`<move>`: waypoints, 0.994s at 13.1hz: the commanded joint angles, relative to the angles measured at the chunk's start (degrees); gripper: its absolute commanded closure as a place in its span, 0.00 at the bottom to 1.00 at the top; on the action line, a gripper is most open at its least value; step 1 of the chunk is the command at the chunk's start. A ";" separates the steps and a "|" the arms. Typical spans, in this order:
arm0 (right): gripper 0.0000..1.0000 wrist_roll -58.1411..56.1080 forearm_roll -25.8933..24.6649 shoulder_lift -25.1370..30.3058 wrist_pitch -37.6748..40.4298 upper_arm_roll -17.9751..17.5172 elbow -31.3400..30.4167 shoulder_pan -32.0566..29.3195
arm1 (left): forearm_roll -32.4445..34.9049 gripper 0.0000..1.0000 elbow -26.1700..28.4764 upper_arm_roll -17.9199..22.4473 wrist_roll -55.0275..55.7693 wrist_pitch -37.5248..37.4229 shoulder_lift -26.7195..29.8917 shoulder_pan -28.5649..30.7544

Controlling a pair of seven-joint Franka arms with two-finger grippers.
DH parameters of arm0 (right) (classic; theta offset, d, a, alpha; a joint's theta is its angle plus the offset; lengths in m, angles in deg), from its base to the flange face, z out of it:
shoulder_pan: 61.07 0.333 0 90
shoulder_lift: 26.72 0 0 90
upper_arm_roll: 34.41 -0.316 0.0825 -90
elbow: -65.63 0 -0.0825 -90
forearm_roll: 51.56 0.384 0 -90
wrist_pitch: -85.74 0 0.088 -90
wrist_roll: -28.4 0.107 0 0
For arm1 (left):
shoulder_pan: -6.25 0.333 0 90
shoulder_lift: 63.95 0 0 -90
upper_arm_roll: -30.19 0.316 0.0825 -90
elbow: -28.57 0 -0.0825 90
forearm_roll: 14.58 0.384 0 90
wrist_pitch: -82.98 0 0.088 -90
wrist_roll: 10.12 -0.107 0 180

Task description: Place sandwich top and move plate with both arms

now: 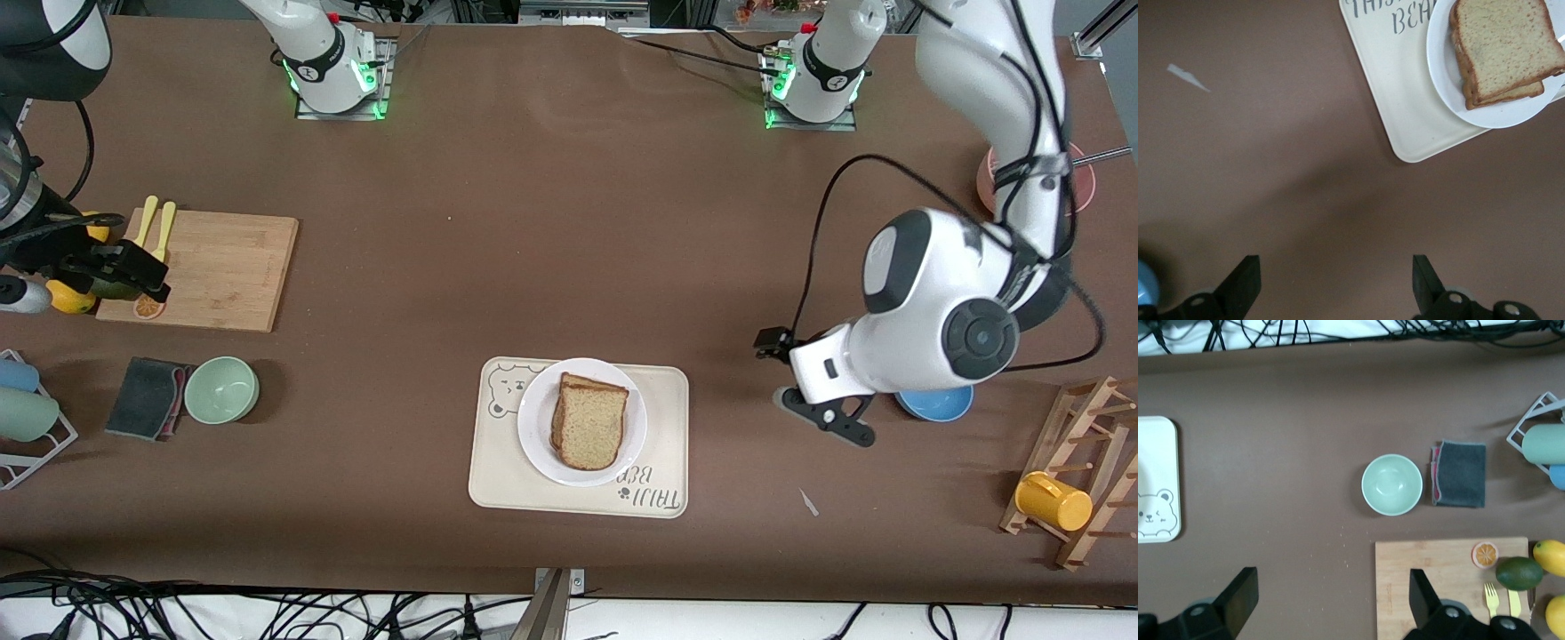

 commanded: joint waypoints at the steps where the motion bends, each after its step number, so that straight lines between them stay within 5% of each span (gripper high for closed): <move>1: 0.00 0.24 0.20 -1.87 -3.06 -0.04 0.02 -0.37 | 5.43 0.00 1.65 0.06 2.67 -6.41 6.77 -0.36; 7: 0.00 -0.54 -0.85 -1.10 4.91 0.14 0.63 -0.20 | 6.23 0.00 8.41 0.06 8.37 -10.57 18.20 0.08; 11: 0.00 -0.63 2.65 -1.53 5.18 0.31 0.81 -0.72 | 5.54 0.00 24.30 -0.73 9.61 -4.00 29.09 4.27; 13: 0.00 -2.46 6.52 -1.45 5.36 1.97 0.99 -1.60 | 4.48 0.00 27.05 -0.99 9.00 -3.19 32.01 6.57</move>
